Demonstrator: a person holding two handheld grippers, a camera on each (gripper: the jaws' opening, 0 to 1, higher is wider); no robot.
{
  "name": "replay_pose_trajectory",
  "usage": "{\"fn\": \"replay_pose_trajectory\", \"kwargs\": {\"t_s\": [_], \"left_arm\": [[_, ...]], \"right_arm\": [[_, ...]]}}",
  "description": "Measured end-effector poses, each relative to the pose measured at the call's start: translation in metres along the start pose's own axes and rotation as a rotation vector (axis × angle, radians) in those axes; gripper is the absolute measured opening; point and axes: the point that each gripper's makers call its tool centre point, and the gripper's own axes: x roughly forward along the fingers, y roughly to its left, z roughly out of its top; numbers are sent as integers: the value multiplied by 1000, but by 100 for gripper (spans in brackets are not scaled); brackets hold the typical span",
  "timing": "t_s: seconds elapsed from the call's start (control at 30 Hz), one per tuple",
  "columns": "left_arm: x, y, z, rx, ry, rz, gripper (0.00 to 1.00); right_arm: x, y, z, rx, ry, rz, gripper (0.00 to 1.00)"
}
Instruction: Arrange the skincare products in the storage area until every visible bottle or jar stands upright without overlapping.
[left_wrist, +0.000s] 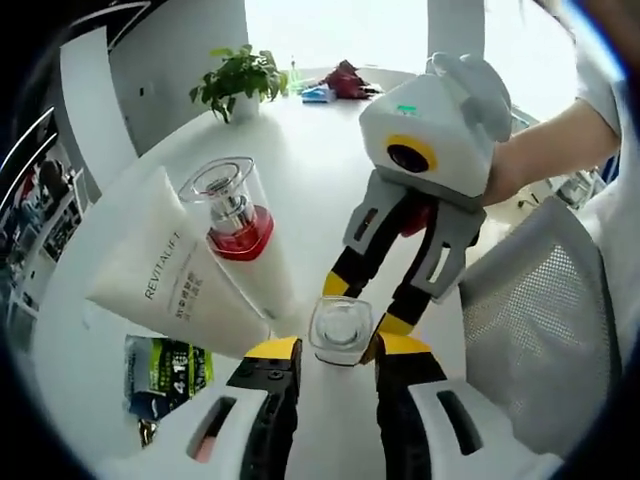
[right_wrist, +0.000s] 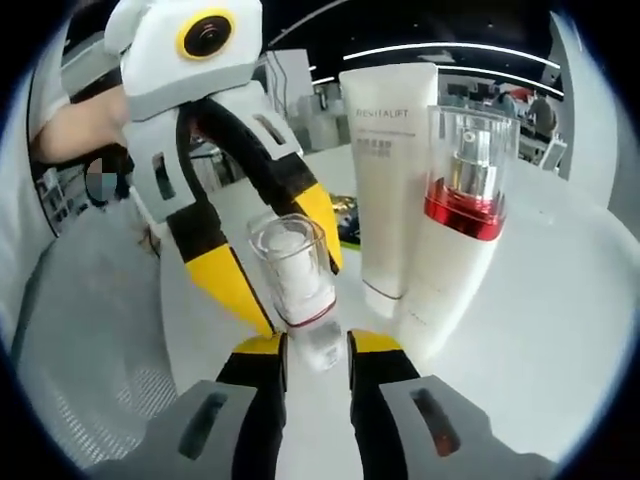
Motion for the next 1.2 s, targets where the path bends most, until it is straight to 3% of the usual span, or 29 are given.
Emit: {"fn": "replay_pose_trajectory", "kwargs": {"t_s": [0.23, 0.43, 0.53, 0.63, 0.8, 1.2], "left_arm": [[-4, 0, -27, -64, 40, 45, 32], [3, -9, -45, -110, 57, 63, 24], [10, -13, -44, -138, 44, 82, 21], [13, -6, -42, -104, 37, 161, 14], [16, -11, -36, -126, 26, 165, 11], [25, 2, -35, -145, 17, 181, 10]], "right_arm": [[-5, 1, -10, 32, 43, -38, 22], [-6, 7, -16, 54, 72, -56, 20], [-4, 12, -17, 54, 83, -58, 18], [-1, 12, -18, 43, 94, -64, 17], [1, 7, -15, 49, 89, -76, 17], [8, -16, -11, 48, 84, -117, 15]]}}
